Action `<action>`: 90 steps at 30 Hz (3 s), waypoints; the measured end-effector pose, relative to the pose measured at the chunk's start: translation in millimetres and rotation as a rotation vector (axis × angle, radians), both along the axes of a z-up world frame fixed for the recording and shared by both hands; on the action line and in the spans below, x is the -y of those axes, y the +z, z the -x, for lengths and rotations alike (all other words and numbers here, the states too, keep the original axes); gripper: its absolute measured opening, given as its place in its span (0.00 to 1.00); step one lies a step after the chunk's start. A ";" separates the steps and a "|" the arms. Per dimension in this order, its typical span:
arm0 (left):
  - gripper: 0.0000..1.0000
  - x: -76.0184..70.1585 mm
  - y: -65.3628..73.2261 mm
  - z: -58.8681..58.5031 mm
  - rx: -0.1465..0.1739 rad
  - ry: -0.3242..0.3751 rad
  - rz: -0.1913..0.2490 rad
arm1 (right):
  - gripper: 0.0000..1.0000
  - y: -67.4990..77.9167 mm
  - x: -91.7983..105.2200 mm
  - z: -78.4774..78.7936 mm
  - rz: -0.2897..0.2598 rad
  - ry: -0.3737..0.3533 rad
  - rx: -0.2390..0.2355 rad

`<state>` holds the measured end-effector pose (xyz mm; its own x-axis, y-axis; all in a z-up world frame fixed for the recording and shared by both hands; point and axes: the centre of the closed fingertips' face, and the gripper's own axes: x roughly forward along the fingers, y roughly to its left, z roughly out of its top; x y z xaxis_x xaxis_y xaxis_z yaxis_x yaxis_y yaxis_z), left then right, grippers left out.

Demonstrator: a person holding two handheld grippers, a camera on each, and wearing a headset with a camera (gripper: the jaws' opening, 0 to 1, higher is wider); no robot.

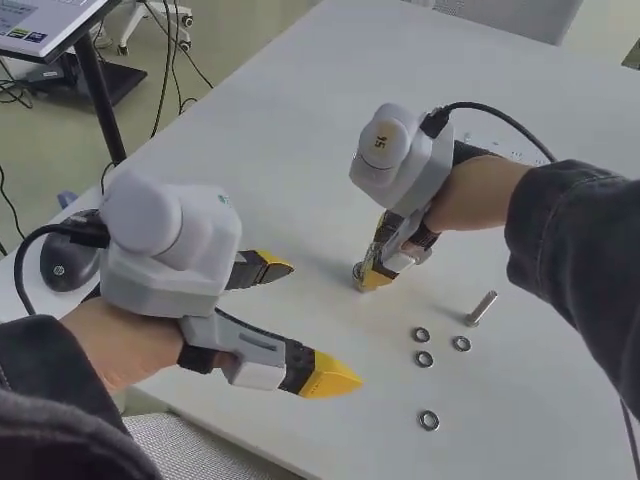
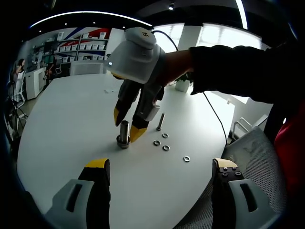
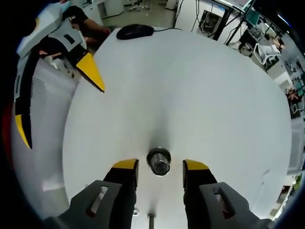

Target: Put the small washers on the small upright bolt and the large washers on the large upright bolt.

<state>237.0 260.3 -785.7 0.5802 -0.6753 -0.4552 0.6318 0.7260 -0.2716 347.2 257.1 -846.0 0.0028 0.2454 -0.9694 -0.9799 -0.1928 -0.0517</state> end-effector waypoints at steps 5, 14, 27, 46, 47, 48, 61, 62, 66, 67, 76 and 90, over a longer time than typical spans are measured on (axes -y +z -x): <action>0.88 -0.8 2.8 -0.9 0.005 0.000 0.001 | 0.42 4.7 3.2 -1.1 -0.017 -0.017 0.004; 0.88 0.0 3.9 -1.2 0.008 -0.010 -0.006 | 0.44 17.8 10.0 -3.5 -0.060 -0.038 0.023; 0.88 0.3 6.8 -3.9 0.014 -0.017 -0.010 | 0.44 34.6 23.3 4.6 -0.103 -0.057 0.039; 0.88 8.5 10.9 -5.6 0.024 -0.042 -0.012 | 0.42 36.4 51.6 20.6 -0.121 -0.104 0.035; 0.88 8.7 10.8 -5.7 0.024 -0.043 -0.013 | 0.42 36.5 52.9 21.4 -0.121 -0.108 0.033; 0.88 9.2 10.9 -5.4 0.023 -0.045 -0.013 | 0.42 36.6 54.6 22.5 -0.123 -0.112 0.030; 0.88 11.0 12.5 -4.4 0.028 -0.052 -0.013 | 0.39 24.0 74.8 40.6 -0.105 -0.139 0.002; 0.88 11.4 12.5 -4.4 0.028 -0.053 -0.013 | 0.39 21.9 77.0 41.9 -0.101 -0.142 0.001; 0.88 12.7 12.8 -4.0 0.028 -0.057 -0.012 | 0.37 15.5 83.0 45.8 -0.094 -0.158 -0.014; 0.88 12.9 12.8 -4.0 0.028 -0.058 -0.012 | 0.37 13.2 85.0 47.6 -0.088 -0.161 -0.018; 0.88 13.9 13.8 -3.7 0.033 -0.061 -0.012 | 0.33 -3.8 95.7 57.3 -0.075 -0.198 -0.054; 0.88 15.1 12.0 -1.7 0.028 -0.066 -0.013 | 0.24 -24.0 97.5 62.2 -0.054 -0.203 -0.063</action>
<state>238.7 245.3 -773.7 0.5475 -0.7064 -0.4487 0.6853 0.6862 -0.2442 285.0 159.6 -870.0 -0.0026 0.2972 -0.9548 -0.9999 0.0107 0.0061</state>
